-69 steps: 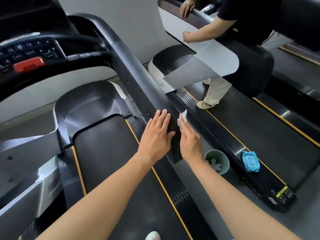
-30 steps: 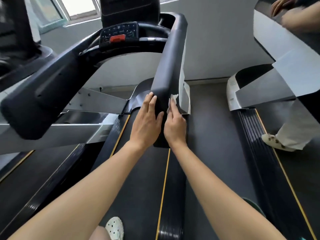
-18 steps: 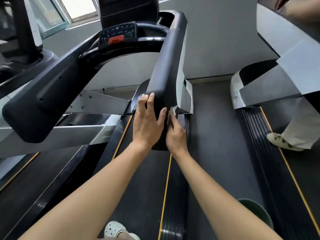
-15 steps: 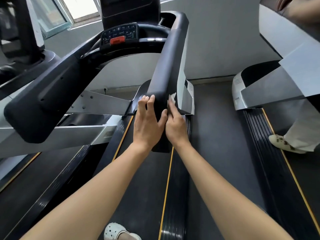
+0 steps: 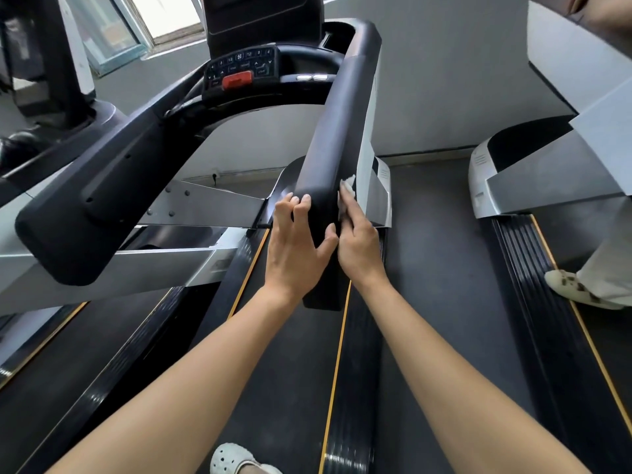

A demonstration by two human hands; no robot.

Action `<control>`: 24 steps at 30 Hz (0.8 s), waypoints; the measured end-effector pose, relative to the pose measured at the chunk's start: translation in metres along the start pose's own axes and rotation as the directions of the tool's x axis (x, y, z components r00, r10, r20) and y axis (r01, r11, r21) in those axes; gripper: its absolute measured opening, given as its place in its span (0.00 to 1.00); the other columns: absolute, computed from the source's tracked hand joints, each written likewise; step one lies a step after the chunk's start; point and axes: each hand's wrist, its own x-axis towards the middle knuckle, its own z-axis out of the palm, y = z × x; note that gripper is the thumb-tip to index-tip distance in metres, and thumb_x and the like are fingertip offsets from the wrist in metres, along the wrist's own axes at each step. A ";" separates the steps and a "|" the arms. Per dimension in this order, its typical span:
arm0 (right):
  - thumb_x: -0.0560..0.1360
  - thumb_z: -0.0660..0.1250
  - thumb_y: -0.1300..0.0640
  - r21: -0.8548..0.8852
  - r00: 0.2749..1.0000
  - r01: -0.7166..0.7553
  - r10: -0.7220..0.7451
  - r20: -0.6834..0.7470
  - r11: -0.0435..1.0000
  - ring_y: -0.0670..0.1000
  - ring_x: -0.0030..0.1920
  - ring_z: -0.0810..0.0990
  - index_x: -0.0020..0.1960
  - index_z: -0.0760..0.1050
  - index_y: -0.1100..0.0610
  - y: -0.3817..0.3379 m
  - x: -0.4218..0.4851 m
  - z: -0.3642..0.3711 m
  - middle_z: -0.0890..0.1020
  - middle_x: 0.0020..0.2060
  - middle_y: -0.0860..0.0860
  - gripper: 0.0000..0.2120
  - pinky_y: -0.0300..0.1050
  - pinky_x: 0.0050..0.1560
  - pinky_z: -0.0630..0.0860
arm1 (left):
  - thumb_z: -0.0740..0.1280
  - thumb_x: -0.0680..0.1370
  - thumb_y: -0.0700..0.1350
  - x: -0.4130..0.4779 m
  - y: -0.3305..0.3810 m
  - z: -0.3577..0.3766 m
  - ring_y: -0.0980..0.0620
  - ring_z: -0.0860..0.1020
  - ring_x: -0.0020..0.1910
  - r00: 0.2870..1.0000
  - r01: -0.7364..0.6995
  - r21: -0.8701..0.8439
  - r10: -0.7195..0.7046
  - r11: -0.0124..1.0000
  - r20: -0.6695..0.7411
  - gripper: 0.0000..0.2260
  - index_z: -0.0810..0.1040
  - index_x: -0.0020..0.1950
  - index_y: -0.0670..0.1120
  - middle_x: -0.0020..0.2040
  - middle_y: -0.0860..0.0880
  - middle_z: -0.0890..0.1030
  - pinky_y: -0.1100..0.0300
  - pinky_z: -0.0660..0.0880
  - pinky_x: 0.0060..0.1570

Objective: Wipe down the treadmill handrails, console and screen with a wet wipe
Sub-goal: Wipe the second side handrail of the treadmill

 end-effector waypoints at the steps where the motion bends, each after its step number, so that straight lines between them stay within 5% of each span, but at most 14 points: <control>1: 0.86 0.55 0.63 0.000 1.000 0.017 -0.017 0.006 1.000 0.29 0.69 0.66 0.79 0.66 0.47 -0.001 0.002 -0.001 0.72 0.72 0.40 0.25 0.22 0.67 0.60 | 0.66 0.78 0.54 0.001 -0.001 -0.001 0.39 0.67 0.74 1.000 0.001 0.004 -0.001 1.000 0.000 0.27 0.67 0.71 0.40 0.65 0.40 0.68 0.42 0.74 0.68; 4: 0.83 0.55 0.67 -0.042 1.000 -0.003 0.003 0.009 0.999 0.24 0.63 0.69 0.78 0.68 0.46 0.012 -0.013 -0.007 0.74 0.68 0.38 0.27 0.24 0.65 0.63 | 0.69 0.77 0.53 0.002 -0.002 -0.004 0.40 0.70 0.69 1.000 -0.008 0.026 0.008 1.000 0.000 0.27 0.68 0.70 0.40 0.65 0.41 0.68 0.43 0.74 0.65; 8: 0.82 0.56 0.67 -0.090 0.997 -0.074 0.071 -0.042 0.993 0.44 0.63 0.78 0.76 0.67 0.46 0.028 -0.028 -0.010 0.80 0.66 0.47 0.27 0.37 0.61 0.72 | 0.70 0.77 0.53 0.006 -0.001 -0.007 0.40 0.71 0.61 0.999 -0.038 0.114 0.040 0.993 -0.015 0.25 0.71 0.66 0.39 0.60 0.42 0.70 0.45 0.73 0.62; 14: 0.83 0.56 0.66 -0.085 0.997 0.034 -0.040 -0.070 0.996 0.57 0.63 0.79 0.72 0.67 0.54 -0.009 0.034 0.001 0.82 0.63 0.54 0.20 0.53 0.64 0.76 | 0.66 0.80 0.53 0.031 0.007 -0.010 0.42 0.72 0.62 0.997 -0.068 0.107 0.070 0.992 -0.016 0.17 0.70 0.59 0.41 0.61 0.45 0.71 0.49 0.72 0.61; 18: 0.83 0.58 0.66 -0.183 0.983 0.142 -0.160 -0.089 0.973 0.51 0.71 0.74 0.70 0.75 0.57 -0.009 0.053 0.001 0.75 0.73 0.51 0.18 0.31 0.67 0.68 | 0.62 0.83 0.50 0.043 0.011 0.000 0.44 0.70 0.67 0.995 -0.083 0.072 0.079 0.994 0.057 0.17 0.70 0.67 0.41 0.69 0.46 0.71 0.47 0.70 0.67; 24: 0.82 0.61 0.66 -0.177 0.979 0.110 -0.137 -0.148 0.978 0.48 0.70 0.75 0.66 0.80 0.59 0.014 0.042 -0.002 0.75 0.73 0.52 0.16 0.31 0.68 0.69 | 0.59 0.83 0.48 0.043 0.008 0.010 0.37 0.71 0.63 0.994 -0.111 0.139 0.108 0.984 0.029 0.17 0.72 0.65 0.36 0.65 0.39 0.72 0.42 0.70 0.66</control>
